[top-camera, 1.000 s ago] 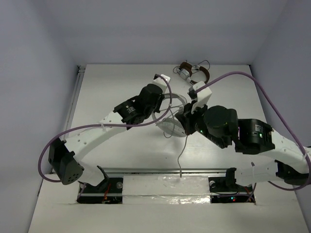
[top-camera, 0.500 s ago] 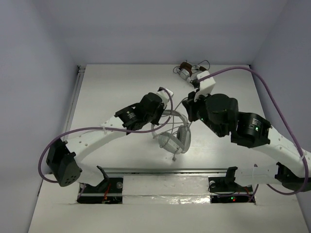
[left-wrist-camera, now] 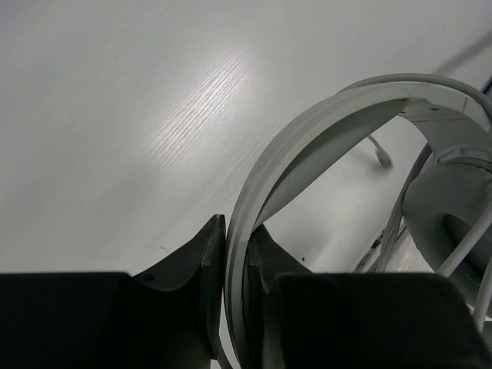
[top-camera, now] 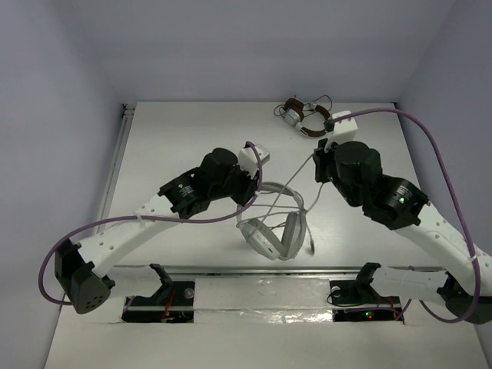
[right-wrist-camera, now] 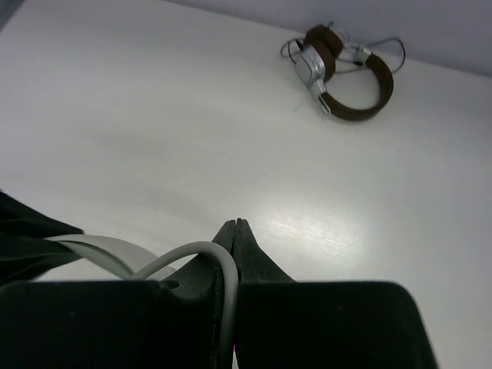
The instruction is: Wrap the headphones
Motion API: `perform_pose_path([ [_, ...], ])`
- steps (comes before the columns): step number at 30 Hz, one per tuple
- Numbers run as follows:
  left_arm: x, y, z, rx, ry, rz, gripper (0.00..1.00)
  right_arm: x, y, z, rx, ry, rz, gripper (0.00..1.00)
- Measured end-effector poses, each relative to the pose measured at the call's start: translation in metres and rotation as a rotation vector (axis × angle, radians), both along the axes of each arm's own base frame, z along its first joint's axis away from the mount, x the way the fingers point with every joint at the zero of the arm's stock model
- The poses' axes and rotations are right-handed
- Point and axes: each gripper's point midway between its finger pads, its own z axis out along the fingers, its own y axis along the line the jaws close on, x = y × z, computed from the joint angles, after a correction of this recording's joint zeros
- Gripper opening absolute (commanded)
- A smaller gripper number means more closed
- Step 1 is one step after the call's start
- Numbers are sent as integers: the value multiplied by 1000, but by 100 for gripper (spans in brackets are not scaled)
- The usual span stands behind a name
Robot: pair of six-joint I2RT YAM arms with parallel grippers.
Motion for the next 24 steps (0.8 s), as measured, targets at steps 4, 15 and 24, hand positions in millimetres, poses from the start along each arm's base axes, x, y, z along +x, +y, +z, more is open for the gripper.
perform_pose_path([
  [4,2,8,12,-75,36,-35,0,4,-7,-45,-15,67,-47,0],
  [15,-10,16,81,-363,14,-164,0,-14,-7,-84,190,86,-30,0],
  [24,-26,-1,119,-592,99,-271,0,-28,35,-94,422,27,188,6],
])
